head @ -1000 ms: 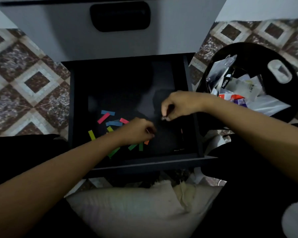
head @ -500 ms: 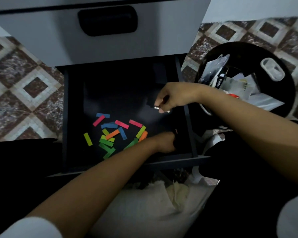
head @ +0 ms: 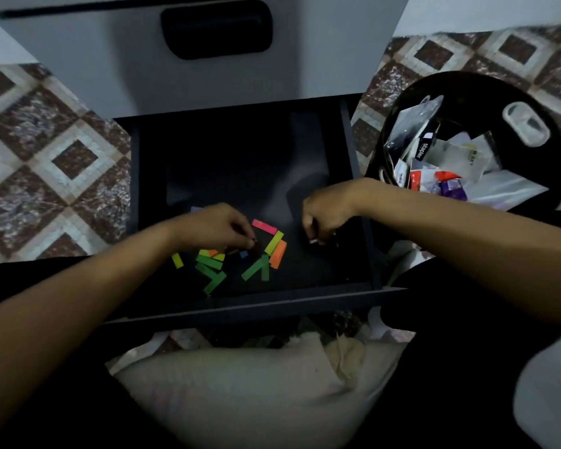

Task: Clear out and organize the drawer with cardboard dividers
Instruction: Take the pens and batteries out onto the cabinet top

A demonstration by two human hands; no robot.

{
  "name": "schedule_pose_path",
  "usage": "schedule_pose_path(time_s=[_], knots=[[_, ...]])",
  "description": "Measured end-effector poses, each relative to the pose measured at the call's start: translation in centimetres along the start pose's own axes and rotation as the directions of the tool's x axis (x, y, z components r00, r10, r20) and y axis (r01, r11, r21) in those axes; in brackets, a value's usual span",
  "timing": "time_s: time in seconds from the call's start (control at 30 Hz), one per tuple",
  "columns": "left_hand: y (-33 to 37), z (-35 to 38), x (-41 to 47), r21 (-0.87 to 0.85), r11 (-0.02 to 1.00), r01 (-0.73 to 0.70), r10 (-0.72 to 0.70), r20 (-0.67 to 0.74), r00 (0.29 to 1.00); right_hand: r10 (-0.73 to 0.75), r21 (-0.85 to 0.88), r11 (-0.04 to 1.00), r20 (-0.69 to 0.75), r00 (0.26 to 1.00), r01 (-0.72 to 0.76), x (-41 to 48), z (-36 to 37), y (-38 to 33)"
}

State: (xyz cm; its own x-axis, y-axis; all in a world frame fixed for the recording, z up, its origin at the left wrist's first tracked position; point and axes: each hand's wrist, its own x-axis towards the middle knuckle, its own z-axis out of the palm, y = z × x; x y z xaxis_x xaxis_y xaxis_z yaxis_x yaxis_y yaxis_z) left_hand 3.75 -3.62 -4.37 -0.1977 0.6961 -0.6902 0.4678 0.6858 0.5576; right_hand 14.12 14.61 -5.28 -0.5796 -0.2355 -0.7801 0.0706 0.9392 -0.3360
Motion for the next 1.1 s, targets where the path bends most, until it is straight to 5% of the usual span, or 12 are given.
schedule_pose_path(time_s=[0.1,0.27,0.47,0.9,1.1], knots=[[-1.5,-2.3,-1.8,-0.146,0.988,0.055,-0.073,-0.118,0.99,0.03,-0.167,0.986,0.088,0.996,-0.015,1.1,1.2,-0.1],[-3.1,-3.2,-3.1,-0.287,0.955,0.074,-0.127,-0.172,0.977,0.007,-0.167,0.986,0.151,0.989,0.019,2.0,2.5,-0.1],[-3.8,-2.6,-3.2,-0.265,0.956,0.127,-0.171,-0.148,0.974,0.065,-0.279,0.96,0.264,0.962,0.012,2.2,3.0,0.8],[-4.4,-2.9,-2.6,-0.291,0.949,0.122,-0.176,-0.168,0.97,0.148,-0.43,0.902,0.227,0.963,-0.037,1.6,3.1,0.2],[-5.0,-4.4,-2.6,-0.412,0.906,0.093,-0.207,-0.242,0.948,0.137,-0.359,0.932,0.207,0.969,-0.056,1.1,2.7,0.0]])
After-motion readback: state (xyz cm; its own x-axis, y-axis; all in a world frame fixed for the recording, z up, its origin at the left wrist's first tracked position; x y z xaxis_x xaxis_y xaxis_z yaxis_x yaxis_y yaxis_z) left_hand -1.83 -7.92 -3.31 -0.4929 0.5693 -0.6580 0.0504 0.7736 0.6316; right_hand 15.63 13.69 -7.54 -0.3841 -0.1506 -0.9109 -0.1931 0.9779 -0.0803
